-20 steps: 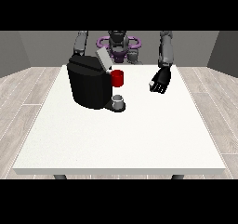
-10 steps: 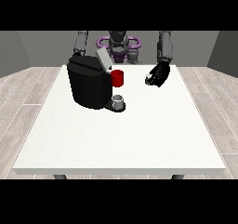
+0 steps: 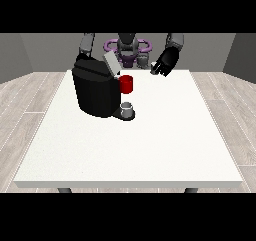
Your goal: Insert the coffee pod into the coffee machine and close the lid
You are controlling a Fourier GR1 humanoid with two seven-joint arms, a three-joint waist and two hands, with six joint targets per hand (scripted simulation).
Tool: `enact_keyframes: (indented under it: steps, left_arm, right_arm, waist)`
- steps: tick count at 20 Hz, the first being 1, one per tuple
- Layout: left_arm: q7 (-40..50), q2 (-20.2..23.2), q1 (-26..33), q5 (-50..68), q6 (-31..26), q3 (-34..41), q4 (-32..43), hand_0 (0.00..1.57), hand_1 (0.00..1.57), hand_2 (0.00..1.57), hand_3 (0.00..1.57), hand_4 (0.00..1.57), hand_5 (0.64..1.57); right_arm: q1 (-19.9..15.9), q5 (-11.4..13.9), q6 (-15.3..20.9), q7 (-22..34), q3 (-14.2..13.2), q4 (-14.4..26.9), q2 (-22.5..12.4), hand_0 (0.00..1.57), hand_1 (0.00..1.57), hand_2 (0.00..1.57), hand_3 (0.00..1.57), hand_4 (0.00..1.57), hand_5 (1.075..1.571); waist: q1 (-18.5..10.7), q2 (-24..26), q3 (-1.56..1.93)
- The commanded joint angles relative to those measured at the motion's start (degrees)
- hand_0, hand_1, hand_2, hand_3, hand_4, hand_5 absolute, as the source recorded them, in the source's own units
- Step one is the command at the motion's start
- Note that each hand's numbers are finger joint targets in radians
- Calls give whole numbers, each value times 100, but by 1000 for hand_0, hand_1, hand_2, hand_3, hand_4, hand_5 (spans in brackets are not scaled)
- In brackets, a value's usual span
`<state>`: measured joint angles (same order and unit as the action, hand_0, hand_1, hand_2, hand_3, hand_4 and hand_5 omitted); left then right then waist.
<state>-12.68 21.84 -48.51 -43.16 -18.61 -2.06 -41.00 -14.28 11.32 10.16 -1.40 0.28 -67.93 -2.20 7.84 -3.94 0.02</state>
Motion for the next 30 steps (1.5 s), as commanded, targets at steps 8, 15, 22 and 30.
enact_keyframes:
  steps: [8, 15, 22, 30]
  left_arm:
    - [606, -448, -627, 239, -444, 329, -298, 1380, 1380, 1397, 1375, 522, 1571]
    - [946, 141, -1654, 379, -776, 812, -126, 1268, 1268, 1295, 1269, 488, 1571]
    - [981, 362, -2012, 236, -720, 851, 19, 1247, 1247, 1299, 1249, 479, 1571]
    - [927, 229, -2110, 220, -684, 850, 152, 1195, 1195, 1286, 1247, 487, 1571]
  right_arm:
    - [-343, -122, 53, 179, -148, -122, 26, 0, 0, 0, 0, 0, 1571]
    - [-498, -136, -27, -267, -160, -244, -59, 0, 0, 0, 0, 0, 1571]
    - [-977, -199, 12, 167, -317, -470, -182, 0, 0, 0, 0, 186, 1571]
    - [-934, -134, 95, 71, -293, -409, -138, 0, 0, 0, 0, 100, 1571]
  waist:
    - [105, 179, -2]
    - [539, -490, -1]
    - [720, -837, -1]
    - [806, -1056, -1]
